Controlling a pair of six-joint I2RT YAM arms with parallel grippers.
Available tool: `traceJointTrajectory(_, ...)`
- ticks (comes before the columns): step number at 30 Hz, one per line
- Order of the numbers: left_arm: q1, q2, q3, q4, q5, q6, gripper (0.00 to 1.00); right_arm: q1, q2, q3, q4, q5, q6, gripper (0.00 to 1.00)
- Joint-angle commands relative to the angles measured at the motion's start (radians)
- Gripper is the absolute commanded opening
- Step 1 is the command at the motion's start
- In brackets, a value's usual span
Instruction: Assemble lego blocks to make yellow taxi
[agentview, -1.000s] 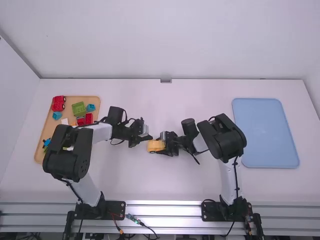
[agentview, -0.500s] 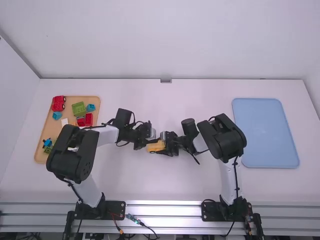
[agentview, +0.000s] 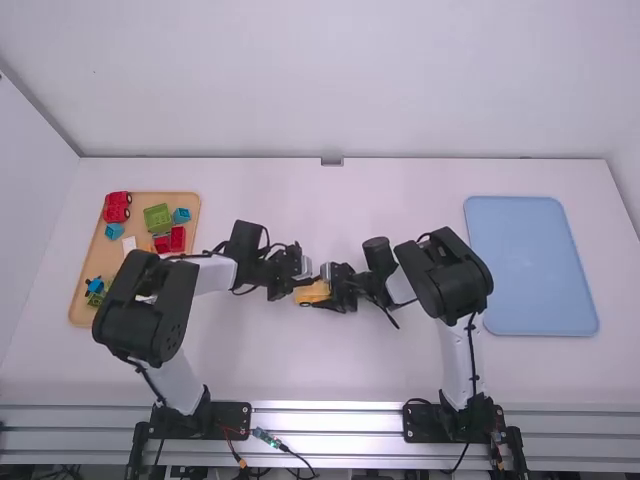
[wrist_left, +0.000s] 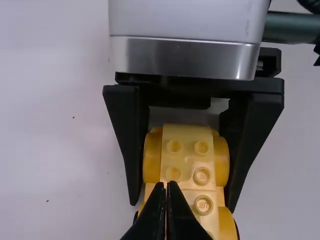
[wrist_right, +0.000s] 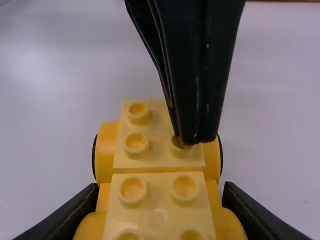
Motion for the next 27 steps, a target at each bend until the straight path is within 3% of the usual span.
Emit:
traceJointTrajectory(1,0.004,0.006,-0.05,0.001,-0.053,-0.035,0.02,-0.002,0.019,-0.016,-0.016,0.084,-0.027,0.54)
traceJointTrajectory(15,-0.005,0.006,-0.158,0.068,-0.051,-0.023,0.02,-0.002,0.019,0.012,-0.022,0.087,0.026,0.52)
traceJointTrajectory(27,-0.005,0.006,-0.28,0.223,-0.061,-0.031,0.02,-0.016,0.019,0.029,-0.029,0.092,0.052,0.53)
